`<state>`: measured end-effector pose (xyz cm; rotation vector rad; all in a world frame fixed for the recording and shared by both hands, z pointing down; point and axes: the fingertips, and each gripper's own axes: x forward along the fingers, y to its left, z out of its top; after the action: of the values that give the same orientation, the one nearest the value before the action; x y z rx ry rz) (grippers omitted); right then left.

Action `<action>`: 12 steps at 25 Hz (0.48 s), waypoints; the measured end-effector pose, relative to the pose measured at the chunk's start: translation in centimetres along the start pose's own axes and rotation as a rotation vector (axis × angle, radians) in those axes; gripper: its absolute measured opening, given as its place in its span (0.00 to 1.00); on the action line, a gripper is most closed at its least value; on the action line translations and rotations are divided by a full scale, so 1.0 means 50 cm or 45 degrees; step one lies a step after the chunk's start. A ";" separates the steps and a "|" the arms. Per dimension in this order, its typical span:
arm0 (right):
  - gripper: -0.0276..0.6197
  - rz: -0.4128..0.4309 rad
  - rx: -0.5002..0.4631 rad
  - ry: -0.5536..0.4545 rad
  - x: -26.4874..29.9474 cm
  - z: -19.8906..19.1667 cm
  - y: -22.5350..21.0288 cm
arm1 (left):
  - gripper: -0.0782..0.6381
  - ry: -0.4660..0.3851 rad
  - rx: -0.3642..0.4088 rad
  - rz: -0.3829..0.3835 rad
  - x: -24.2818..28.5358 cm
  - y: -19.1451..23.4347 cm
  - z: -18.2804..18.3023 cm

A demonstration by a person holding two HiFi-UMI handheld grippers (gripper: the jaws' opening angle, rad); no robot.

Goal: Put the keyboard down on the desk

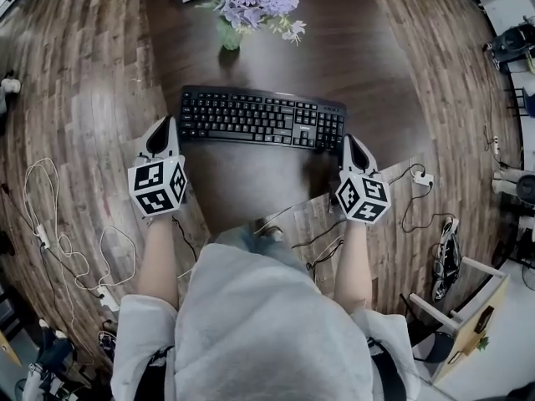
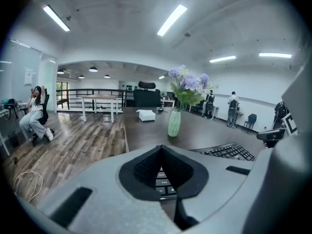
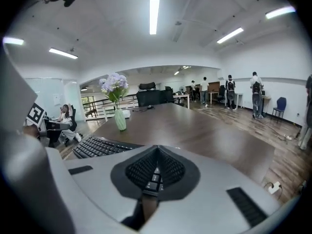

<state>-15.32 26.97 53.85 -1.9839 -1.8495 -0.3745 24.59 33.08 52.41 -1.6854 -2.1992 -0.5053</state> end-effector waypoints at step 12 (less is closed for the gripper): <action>0.06 0.109 -0.125 -0.193 -0.168 0.096 0.061 | 0.12 -0.243 0.060 -0.015 -0.177 -0.059 0.087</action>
<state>-13.41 21.62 45.47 -2.2048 -1.8604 -0.3024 23.78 26.86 44.26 -1.7623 -2.3343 -0.3038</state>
